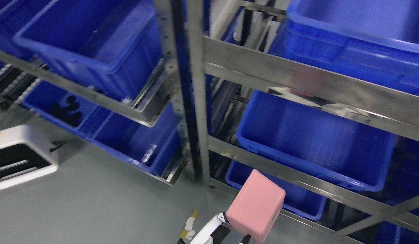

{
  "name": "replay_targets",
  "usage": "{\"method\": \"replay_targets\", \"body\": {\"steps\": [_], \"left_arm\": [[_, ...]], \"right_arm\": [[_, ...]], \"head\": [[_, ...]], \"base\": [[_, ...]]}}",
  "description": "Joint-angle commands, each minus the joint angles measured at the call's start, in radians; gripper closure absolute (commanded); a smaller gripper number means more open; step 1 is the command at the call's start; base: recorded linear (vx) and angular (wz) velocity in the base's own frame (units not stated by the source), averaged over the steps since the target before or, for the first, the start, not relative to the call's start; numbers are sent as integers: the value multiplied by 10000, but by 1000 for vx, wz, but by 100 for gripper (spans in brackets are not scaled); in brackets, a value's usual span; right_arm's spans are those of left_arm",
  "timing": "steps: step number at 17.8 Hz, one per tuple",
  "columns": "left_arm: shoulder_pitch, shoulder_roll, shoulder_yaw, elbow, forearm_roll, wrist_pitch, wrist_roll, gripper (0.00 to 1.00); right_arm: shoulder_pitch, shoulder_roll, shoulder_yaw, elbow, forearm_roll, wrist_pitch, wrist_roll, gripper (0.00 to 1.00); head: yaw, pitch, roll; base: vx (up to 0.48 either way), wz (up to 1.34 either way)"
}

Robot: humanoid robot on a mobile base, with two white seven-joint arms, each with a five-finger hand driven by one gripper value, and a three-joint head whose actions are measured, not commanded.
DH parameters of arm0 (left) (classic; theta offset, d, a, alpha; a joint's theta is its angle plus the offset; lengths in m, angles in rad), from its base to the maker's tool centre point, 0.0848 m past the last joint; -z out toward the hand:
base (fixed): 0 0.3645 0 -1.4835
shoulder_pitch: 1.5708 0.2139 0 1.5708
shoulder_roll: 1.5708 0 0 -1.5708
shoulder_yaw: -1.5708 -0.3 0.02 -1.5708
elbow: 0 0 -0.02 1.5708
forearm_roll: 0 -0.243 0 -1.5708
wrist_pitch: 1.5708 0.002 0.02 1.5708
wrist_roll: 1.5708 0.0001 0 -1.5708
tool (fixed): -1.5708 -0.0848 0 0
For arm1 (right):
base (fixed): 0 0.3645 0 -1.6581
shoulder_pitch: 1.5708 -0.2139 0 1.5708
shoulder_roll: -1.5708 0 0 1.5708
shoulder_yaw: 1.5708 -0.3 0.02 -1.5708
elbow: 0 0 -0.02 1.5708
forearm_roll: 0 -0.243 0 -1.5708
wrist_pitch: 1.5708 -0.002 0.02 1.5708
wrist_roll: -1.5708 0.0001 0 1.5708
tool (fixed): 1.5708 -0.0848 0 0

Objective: Place storage box into left shelf container
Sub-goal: 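Move the pink box into the lower blue bin with the left hand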

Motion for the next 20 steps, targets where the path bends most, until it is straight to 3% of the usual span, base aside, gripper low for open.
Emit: {"method": "replay_targets", "body": {"steps": [1,4,8,11,15,17,20], "left_arm": [[-580,175,1000,46,-130,-97,-13,96],[-1776,337,2241,61,-176,254,-13,96],[-2974,1043,3195,199,-1033,1956,-13,96],[-4123,1044,3442,1147,-2732,2587,-44,95],[-4940,723,3411,2451,-5570,2497,-456,90],[-5002,385,3442,2592,-6004,2434,-443,82],[-5094,175,3473,2577,-6036,2389,-397,42]], "right_arm": [[88,-175,-46,-174,16,-6,4,0],[88,-175,-46,-174,16,-6,4,0],[88,-175,-46,-174,16,-6,4,0],[88,-175,-46,-174,16,-6,4,0],[88,-175,-46,-174,16,-6,4,0],[88,-175,-46,-174,16,-6,4,0],[88,-175,-46,-174,16,-6,4,0]], "head": [[0,0,0],[0,0,0],[0,-1,0],[0,-3,0],[0,-5,0],[0,-6,0],[0,-6,0]], "base": [[240,-1179],[215,-942],[190,-812],[167,-629],[128,-412],[95,-290],[65,-193]]}}
